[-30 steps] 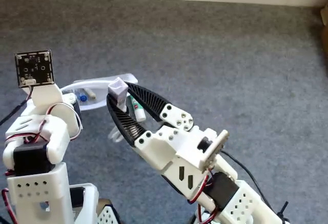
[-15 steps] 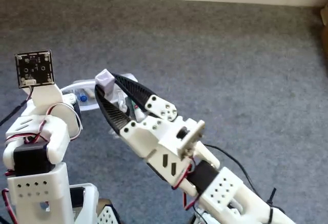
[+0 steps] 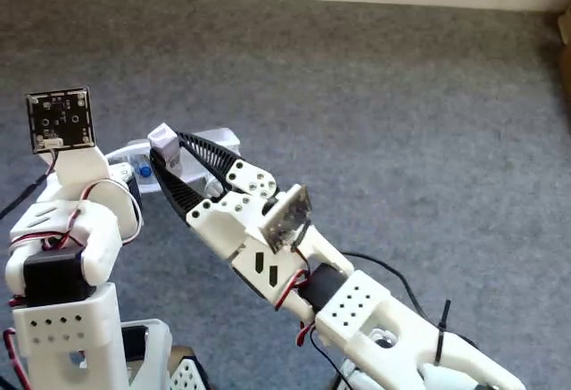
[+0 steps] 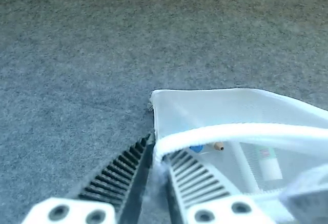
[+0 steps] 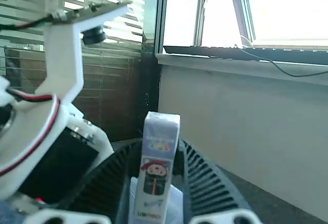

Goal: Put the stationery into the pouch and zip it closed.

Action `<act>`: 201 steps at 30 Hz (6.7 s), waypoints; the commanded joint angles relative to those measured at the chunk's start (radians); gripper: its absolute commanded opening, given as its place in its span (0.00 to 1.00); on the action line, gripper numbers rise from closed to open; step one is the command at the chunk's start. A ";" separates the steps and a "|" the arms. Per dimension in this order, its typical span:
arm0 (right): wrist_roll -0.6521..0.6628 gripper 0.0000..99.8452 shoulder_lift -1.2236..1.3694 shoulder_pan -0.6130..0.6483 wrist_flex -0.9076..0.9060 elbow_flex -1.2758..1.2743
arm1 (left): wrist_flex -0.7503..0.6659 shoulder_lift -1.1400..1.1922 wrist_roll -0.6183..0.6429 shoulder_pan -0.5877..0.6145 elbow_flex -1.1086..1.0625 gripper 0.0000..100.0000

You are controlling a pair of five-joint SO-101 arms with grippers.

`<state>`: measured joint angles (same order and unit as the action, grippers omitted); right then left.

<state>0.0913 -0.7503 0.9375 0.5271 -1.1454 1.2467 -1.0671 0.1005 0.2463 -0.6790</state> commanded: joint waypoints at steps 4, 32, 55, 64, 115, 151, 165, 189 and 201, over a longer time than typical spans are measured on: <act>0.009 0.00 0.062 -0.031 0.031 0.019 | -0.006 -0.019 -0.009 -0.022 0.008 0.01; 0.014 0.00 0.134 -0.065 0.022 -0.064 | -0.006 -0.019 -0.009 -0.019 0.005 0.01; 0.015 0.11 0.128 -0.064 0.030 -0.074 | -0.006 -0.019 -0.009 -0.018 0.005 0.01; 0.014 0.27 0.125 -0.056 0.030 -0.082 | -0.006 -0.019 -0.011 -0.018 0.005 0.01; -0.049 0.18 -0.305 -0.183 -0.513 -0.081 | -0.135 -0.360 0.115 0.170 -0.163 0.01; -0.175 0.18 0.559 -0.346 -1.064 0.647 | -0.143 -0.107 0.180 0.309 -0.077 0.01; -0.155 0.18 0.808 -0.252 -1.015 0.777 | -0.143 -0.107 0.180 0.309 -0.077 0.01; -0.021 0.01 1.021 -0.280 -1.084 0.878 | -0.141 -0.107 0.178 0.309 -0.077 0.01; -0.020 0.01 1.020 -0.337 -1.458 1.106 | -0.141 -0.107 0.178 0.309 -0.077 0.01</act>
<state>0.0575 0.2885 0.6214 -0.8447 -0.1419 1.1316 -1.1853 0.2677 0.5363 -0.8078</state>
